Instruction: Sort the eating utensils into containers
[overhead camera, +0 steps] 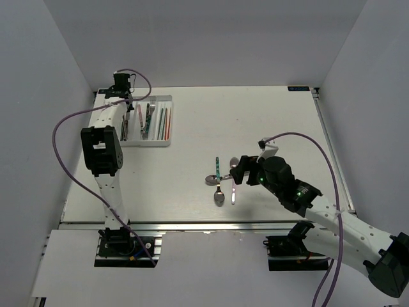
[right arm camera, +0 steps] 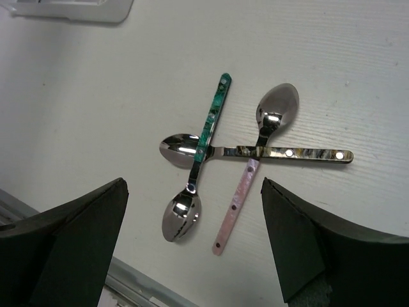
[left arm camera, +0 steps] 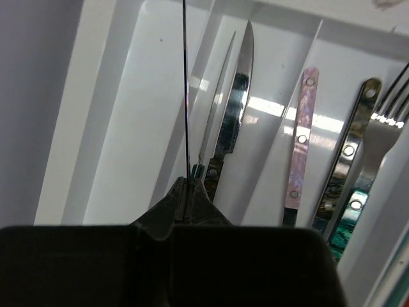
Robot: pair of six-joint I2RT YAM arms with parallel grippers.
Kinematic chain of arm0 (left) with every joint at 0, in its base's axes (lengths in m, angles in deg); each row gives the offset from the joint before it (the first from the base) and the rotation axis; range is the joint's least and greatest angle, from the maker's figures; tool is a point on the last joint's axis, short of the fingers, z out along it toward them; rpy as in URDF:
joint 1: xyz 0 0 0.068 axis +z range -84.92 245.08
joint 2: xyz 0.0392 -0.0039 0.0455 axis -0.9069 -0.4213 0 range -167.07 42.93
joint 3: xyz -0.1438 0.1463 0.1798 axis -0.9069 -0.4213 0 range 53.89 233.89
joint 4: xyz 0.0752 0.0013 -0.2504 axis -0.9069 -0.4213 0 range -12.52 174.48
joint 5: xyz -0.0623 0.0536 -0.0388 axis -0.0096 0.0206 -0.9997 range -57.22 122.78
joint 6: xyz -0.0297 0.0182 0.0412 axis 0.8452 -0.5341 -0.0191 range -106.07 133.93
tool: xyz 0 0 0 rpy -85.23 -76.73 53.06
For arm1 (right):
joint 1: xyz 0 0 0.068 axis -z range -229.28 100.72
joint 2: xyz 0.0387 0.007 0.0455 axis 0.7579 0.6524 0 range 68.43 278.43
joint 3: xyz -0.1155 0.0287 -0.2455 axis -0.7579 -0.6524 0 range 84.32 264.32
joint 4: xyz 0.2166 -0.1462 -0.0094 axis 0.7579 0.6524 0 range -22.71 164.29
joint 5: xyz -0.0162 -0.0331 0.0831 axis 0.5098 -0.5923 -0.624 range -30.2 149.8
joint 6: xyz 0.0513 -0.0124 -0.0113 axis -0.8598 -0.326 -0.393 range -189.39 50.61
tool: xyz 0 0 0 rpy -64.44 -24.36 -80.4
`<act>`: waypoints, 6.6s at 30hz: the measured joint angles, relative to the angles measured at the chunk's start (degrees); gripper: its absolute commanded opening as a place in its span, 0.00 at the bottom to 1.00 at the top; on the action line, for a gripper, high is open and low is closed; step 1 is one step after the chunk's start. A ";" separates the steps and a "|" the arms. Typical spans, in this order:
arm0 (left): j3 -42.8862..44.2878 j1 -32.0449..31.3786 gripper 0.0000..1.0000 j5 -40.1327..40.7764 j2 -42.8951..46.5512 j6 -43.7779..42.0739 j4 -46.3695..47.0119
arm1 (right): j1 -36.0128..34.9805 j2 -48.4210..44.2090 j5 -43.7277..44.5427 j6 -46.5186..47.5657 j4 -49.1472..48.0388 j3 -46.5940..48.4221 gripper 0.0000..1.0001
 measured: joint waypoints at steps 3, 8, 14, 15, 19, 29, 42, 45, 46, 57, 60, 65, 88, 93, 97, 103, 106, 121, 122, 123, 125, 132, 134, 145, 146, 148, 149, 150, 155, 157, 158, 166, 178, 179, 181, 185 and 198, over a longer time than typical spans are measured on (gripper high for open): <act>0.00 -0.31 0.00 0.02 -2.43 -2.29 -0.04 | 0.04 -0.92 0.00 0.70 0.26 -2.25 0.89; -2.62 -1.27 0.00 -0.26 -2.19 -6.14 3.72 | 0.04 -0.33 -0.42 1.70 0.13 -3.54 0.89; -7.08 -1.68 0.09 -0.52 -1.88 -9.11 7.54 | 0.07 1.88 -1.09 2.86 -1.22 -3.54 0.89; -7.10 -1.68 0.14 -0.42 -1.88 -9.64 7.74 | 0.07 2.27 -1.09 3.06 -1.22 -3.54 0.89; -7.61 -1.68 0.56 0.59 -1.88 -10.36 9.35 | 0.07 3.21 -1.09 3.32 -1.20 -3.52 0.89; -7.28 -1.68 0.94 1.95 0.11 -5.55 6.34 | 0.11 5.25 -1.07 4.61 -1.16 -2.23 0.89; -34.42 -3.10 0.98 -6.84 59.19 14.53 4.55 | 3.69 24.04 0.79 13.84 9.29 15.02 0.83; -48.30 -3.21 0.98 -6.45 74.49 14.56 7.67 | 4.11 28.24 -3.48 18.49 11.96 18.34 0.79; -53.77 -3.26 0.98 -6.23 77.79 14.95 9.66 | 4.11 29.88 -5.20 20.17 12.92 19.52 0.79; -70.93 -4.96 0.98 -13.86 77.29 16.90 5.49 | 1.66 43.28 -6.75 14.51 16.72 28.50 0.56; -70.66 -4.96 0.98 -15.06 77.37 17.09 6.01 | 0.28 44.50 -3.69 8.46 16.28 28.55 0.52; -70.66 -6.01 0.98 -15.58 77.77 17.09 5.99 | -0.94 50.03 -0.87 2.91 16.35 32.96 0.49; -70.66 -6.78 0.98 -14.21 78.38 17.07 5.92 | -1.18 61.51 3.30 -3.02 16.94 38.62 0.17; -70.66 -6.78 0.98 -16.09 78.38 17.22 6.08 | -1.20 61.46 3.28 -3.32 16.83 38.62 0.04; -70.95 -6.78 0.98 -24.72 78.29 20.48 9.81 | -1.20 60.02 3.30 -3.41 16.76 38.58 0.00; -80.98 -10.12 0.98 -39.26 78.38 37.70 32.35 | -1.92 47.95 0.66 -3.06 11.52 35.47 0.00; -81.92 -17.46 0.98 -39.69 76.06 43.54 38.93 | -3.10 41.38 -2.67 -3.32 5.90 32.41 0.00; -79.34 -27.78 0.60 -35.36 62.79 52.06 48.06 | -9.31 34.38 -15.45 -5.81 -9.53 25.46 0.00; -79.34 -27.82 0.51 -35.30 62.53 52.46 48.43 | -9.62 34.34 -15.54 -5.79 -10.12 25.46 0.00; -79.34 -27.93 0.33 -35.34 62.29 52.83 48.87 | -9.81 34.34 -15.67 -5.79 -10.36 25.46 0.00; -79.01 -28.35 0.12 -35.87 61.75 53.42 49.79 | -9.99 34.47 -15.82 -5.57 -10.14 25.46 0.00; -73.16 -28.96 0.00 -34.71 60.41 47.41 41.40 | -10.14 34.45 -12.90 -5.25 -9.64 25.51 0.89; -66.42 -29.20 0.00 -28.87 59.01 42.03 32.48 | -9.86 33.42 -10.32 -4.50 -8.17 25.40 0.89; -16.68 -18.16 0.00 20.63 26.84 7.82 7.65 | 2.19 8.57 -3.48 -1.77 -1.73 12.26 0.89; -13.68 -15.56 0.00 22.23 23.39 5.46 8.79 | 2.27 7.17 -3.65 -1.51 -1.25 11.06 0.89; -9.60 -10.51 0.00 25.86 17.11 -0.48 12.90 | 2.29 5.40 -4.55 -1.03 -0.35 9.14 0.89; -8.68 -8.44 0.00 27.26 14.75 -3.91 15.19 | 2.27 4.81 -5.11 -0.70 0.22 8.33 0.89; -8.37 -6.60 0.00 28.65 12.81 -7.82 18.47 | 2.27 4.46 -5.64 -0.33 0.85 7.69 0.89; -10.69 -2.62 0.00 30.64 7.87 -25.27 36.04 | 2.27 2.34 -8.17 1.51 2.71 4.74 0.89; -13.81 -2.23 0.00 29.42 8.11 -30.10 42.73 | 2.29 0.92 -9.09 1.86 3.13 3.58 0.89; -15.21 -1.68 0.00 28.57 8.13 -31.63 45.40 | 2.27 0.26 -9.66 2.03 3.13 3.13 0.89; -17.27 3.15 0.00 20.39 8.09 -32.22 50.34 | 2.27 -0.66 -12.52 3.26 2.89 2.43 0.89; -14.32 5.81 0.00 13.70 3.98 -27.15 51.84 | 2.27 2.47 -14.62 3.17 1.38 1.25 0.89; -14.32 5.81 0.00 13.40 3.21 -26.80 51.76 | 2.27 2.99 -14.67 3.17 1.09 1.25 0.89; -14.29 5.84 0.00 13.07 1.70 -26.10 51.71 | 2.27 4.04 -15.06 3.15 0.66 1.20 0.89; -13.81 5.81 0.01 13.05 -1.18 -24.92 50.58 | 2.27 5.22 -16.20 3.04 -0.39 0.39 0.89; -15.13 5.79 0.39 16.24 -2.89 -24.26 50.45 | 2.29 6.93 -16.13 3.37 -0.87 -0.11 0.89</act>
